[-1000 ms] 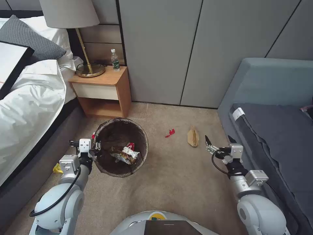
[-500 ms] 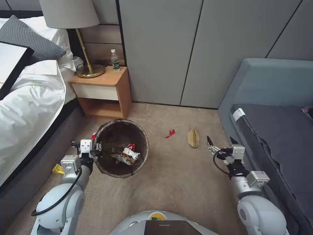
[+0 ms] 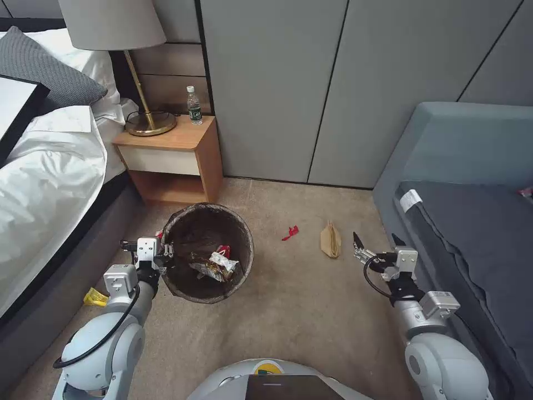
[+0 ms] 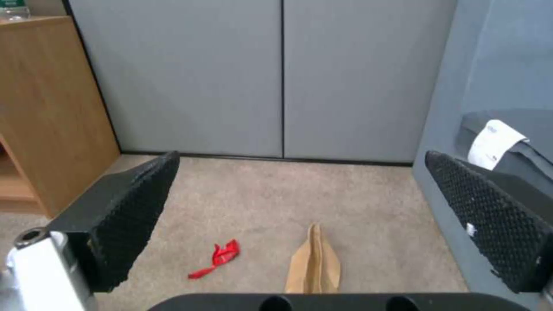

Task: Pick up the trash bin, then pick up the garbage from the floor and place it into the trash bin.

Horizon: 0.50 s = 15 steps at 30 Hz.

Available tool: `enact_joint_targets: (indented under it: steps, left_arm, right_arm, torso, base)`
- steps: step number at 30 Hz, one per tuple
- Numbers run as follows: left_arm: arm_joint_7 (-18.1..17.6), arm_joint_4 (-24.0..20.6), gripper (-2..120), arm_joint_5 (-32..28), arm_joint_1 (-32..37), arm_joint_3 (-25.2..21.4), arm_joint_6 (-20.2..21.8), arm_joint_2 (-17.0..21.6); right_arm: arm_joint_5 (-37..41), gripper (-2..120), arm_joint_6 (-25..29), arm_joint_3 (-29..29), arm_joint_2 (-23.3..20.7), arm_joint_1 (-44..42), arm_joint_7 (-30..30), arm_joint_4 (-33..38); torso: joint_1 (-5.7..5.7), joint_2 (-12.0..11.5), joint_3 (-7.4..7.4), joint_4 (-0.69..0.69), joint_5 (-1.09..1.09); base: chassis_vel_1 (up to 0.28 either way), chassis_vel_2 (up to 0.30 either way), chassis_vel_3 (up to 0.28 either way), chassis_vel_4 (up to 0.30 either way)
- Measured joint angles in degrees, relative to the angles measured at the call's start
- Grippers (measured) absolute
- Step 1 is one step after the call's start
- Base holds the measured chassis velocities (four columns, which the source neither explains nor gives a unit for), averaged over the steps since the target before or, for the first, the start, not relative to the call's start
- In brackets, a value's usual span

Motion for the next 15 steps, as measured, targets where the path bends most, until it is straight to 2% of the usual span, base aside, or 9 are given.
enact_joint_targets:
  steps: [15]
  left_arm:
    - [0.19, -0.17, 3, 0.08, 0.21, -0.44, -0.12, -0.07]
  right_arm:
    - [0.06, 100, -0.14, -0.03, -0.07, -0.04, -0.01, -0.05]
  torso:
    - [0.00, 0.00, 0.00, 0.00, 0.00]
  base:
    - [-0.055, 0.059, 0.057, -0.054]
